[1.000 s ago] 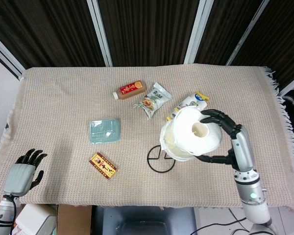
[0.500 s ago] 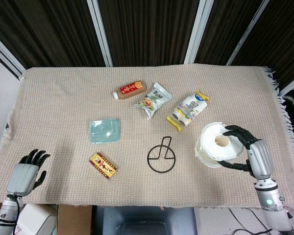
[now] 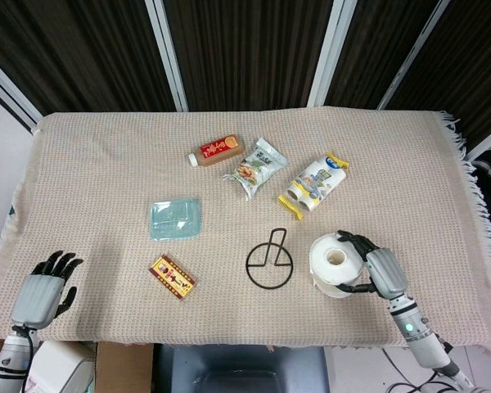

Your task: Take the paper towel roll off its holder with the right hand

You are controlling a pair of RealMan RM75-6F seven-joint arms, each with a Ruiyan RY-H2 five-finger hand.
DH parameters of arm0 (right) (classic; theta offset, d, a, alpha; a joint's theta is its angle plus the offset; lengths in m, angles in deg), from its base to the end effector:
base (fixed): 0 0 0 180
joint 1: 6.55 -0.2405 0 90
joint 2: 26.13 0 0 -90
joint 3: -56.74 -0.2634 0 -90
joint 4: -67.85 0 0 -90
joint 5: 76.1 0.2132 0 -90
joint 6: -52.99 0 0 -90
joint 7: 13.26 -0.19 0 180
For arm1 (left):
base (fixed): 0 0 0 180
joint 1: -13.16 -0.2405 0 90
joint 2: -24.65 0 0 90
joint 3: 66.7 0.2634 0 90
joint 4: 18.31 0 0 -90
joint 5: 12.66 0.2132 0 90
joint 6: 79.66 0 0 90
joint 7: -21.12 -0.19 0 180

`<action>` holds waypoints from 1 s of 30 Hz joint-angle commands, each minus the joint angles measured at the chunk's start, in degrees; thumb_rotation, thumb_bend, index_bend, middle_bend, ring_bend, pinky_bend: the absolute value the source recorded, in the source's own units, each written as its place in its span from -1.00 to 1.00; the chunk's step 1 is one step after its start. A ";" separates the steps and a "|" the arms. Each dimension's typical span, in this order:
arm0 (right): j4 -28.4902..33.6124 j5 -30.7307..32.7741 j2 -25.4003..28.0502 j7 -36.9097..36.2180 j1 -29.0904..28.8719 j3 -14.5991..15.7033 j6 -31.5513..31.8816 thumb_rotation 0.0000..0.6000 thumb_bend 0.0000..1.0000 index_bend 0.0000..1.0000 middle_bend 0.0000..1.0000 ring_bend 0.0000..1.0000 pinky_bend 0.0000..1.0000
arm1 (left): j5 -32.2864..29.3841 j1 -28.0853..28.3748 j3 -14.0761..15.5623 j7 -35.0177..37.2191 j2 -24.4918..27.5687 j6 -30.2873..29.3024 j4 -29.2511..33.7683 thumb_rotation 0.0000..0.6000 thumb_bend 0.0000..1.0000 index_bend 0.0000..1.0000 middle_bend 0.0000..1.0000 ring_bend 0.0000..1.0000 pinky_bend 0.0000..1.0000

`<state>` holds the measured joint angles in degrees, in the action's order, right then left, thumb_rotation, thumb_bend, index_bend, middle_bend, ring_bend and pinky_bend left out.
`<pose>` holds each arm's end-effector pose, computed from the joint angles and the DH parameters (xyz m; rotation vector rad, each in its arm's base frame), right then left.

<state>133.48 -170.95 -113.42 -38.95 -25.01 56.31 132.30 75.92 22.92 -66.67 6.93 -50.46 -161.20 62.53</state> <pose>-0.2840 -0.2928 0.0260 1.6137 -1.1347 1.2919 -0.3201 0.2456 0.0898 -1.6085 -0.6923 -0.7318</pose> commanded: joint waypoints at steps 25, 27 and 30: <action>37.26 9.58 25.69 23.77 1.43 -3.85 -0.36 1.00 -1.00 -1.00 -0.99 -1.00 -0.54 | 0.91 0.68 -0.14 -1.23 0.35 0.05 1.86 1.00 -0.09 -0.50 -0.62 -0.72 -0.34; 37.50 10.60 25.15 25.68 1.47 -3.95 -0.90 1.00 -1.00 -1.00 -0.99 -1.00 -0.61 | 1.00 0.86 -0.23 -1.24 0.50 0.13 2.05 1.00 -0.09 -0.50 -0.62 -0.72 -0.34; 37.09 10.92 24.10 27.15 1.73 -3.84 -0.94 1.00 -1.00 -1.00 -0.99 -1.00 -0.66 | 1.09 1.04 -0.33 -1.16 0.67 0.18 2.26 1.00 -0.09 -0.50 -0.62 -0.72 -0.34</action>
<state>170.21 -160.82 -88.71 -12.94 -23.30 52.47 132.23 77.00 23.95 -66.99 5.76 -49.81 -161.02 64.77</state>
